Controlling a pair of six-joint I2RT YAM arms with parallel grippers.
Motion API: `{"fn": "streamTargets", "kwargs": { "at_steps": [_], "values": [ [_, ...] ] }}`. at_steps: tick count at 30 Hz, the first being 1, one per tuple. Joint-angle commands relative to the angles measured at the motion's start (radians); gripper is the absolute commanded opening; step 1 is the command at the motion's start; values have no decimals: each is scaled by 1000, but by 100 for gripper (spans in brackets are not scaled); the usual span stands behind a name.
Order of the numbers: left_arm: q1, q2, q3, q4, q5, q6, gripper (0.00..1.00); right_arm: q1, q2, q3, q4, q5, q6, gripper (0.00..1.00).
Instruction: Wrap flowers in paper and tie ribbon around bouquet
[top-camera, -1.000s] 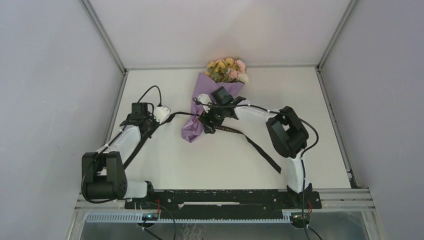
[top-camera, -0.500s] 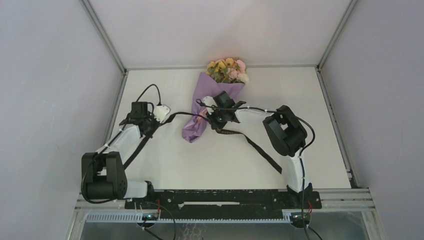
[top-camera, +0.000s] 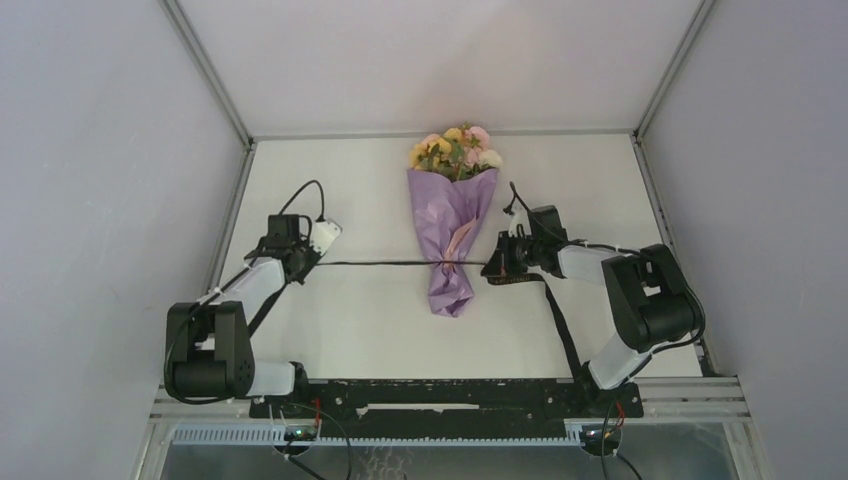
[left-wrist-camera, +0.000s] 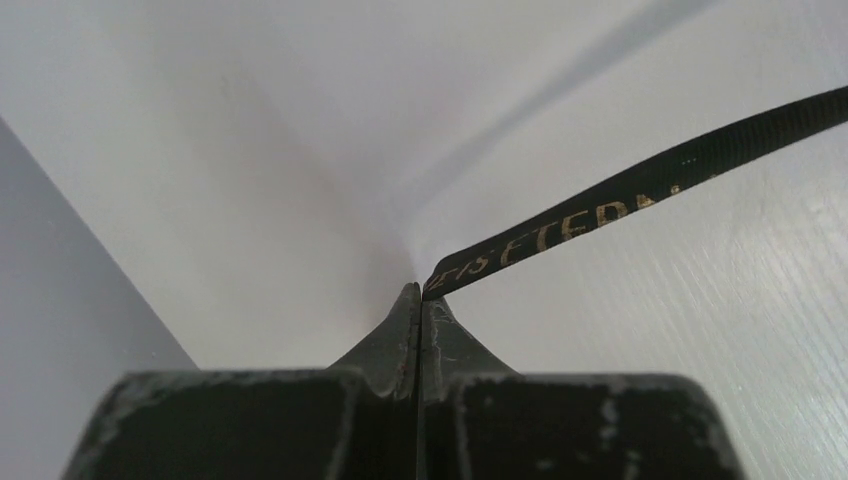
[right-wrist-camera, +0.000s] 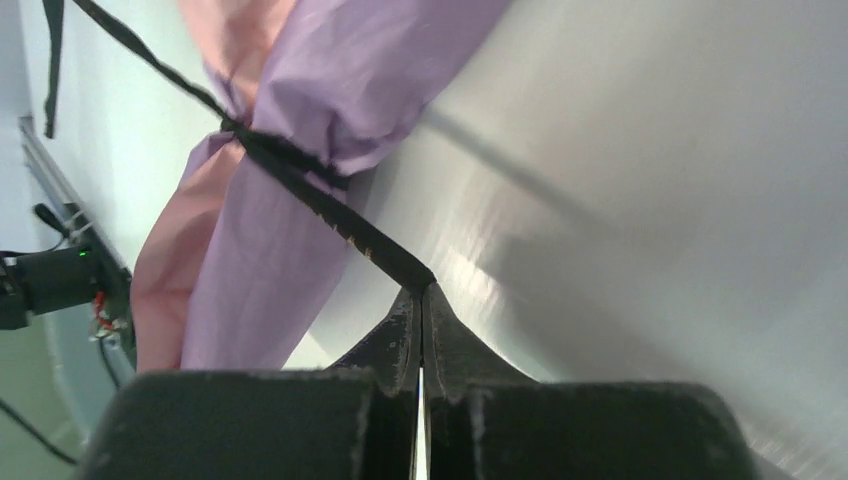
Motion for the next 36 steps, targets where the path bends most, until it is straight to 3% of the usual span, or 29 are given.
{"fn": "streamTargets", "kwargs": {
  "at_steps": [1, 4, 6, 11, 16, 22, 27, 31, 36],
  "values": [
    [48, -44, -47, 79, -192, 68, 0, -95, -49, -67, 29, -12, 77, 0],
    [58, -37, -34, 74, -190, 62, 0, -94, -70, -75, 0, 28, 54, 0],
    [31, -58, -20, 25, -154, 54, 0, -27, -87, -64, -28, 63, 25, 0],
    [-201, -155, 82, -227, 41, -41, 0, 113, -127, -22, -81, 58, 21, 2],
    [-359, -169, 370, -513, 397, -167, 0, 116, -242, -4, -156, 60, -2, 37],
    [-467, -189, 618, -690, 562, -244, 0, 123, -457, 32, -274, 83, -196, 64],
    [-491, -208, 710, -716, 645, -339, 0, 290, -517, 33, -47, 42, -315, 68],
    [-505, -216, 743, -707, 677, -424, 0, 431, -398, 72, 178, 51, -391, 68],
    [-511, -238, 756, -693, 671, -453, 0, 485, -258, 159, 252, 16, -388, 69]
  ]
}}
